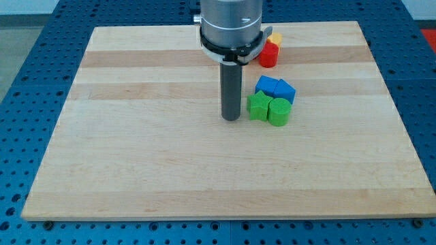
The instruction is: Place the green star in between the green circle and blue cube
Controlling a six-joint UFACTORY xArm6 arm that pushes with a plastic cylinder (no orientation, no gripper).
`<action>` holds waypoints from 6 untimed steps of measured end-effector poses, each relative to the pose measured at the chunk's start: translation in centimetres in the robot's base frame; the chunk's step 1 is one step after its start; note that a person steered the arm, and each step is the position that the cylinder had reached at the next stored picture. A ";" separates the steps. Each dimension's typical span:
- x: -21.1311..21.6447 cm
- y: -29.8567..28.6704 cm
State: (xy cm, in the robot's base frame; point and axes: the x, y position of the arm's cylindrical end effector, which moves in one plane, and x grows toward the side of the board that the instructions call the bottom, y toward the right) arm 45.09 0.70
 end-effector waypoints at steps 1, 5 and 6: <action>-0.1 0.7; -2.0 7.4; -2.0 9.2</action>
State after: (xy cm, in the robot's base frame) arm 43.07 9.94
